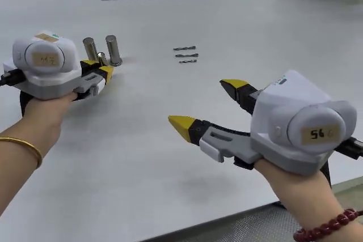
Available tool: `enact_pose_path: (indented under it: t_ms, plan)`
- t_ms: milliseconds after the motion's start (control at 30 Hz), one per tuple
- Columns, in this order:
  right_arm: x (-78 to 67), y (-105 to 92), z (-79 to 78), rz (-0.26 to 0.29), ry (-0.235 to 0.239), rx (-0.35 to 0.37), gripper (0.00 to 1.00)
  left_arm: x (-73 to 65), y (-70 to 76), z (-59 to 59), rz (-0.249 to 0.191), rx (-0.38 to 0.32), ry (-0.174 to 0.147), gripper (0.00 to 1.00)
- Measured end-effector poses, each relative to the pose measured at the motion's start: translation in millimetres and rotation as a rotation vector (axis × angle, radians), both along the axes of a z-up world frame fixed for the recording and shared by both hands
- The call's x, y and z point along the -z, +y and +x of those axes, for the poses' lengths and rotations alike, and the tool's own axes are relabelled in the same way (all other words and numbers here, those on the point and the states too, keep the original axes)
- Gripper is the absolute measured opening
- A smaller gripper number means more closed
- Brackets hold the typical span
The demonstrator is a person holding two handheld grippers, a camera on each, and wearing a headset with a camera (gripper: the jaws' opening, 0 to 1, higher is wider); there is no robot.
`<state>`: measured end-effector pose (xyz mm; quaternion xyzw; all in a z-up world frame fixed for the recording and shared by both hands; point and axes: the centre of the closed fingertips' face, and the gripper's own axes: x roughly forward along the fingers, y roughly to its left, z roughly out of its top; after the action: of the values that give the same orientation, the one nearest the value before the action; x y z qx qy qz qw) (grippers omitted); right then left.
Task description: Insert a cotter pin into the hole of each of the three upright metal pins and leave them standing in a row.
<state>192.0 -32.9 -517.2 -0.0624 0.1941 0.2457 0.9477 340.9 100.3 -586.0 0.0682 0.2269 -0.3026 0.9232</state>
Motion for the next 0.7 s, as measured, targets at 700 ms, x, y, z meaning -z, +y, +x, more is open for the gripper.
enact_pose_path:
  t_ms: [700]
  plan:
    - [-1.5,0.6,0.5,-0.026,-0.015,-0.004,0.63,-1.1,-1.0,-18.6,0.057,-0.015,0.011,0.06]
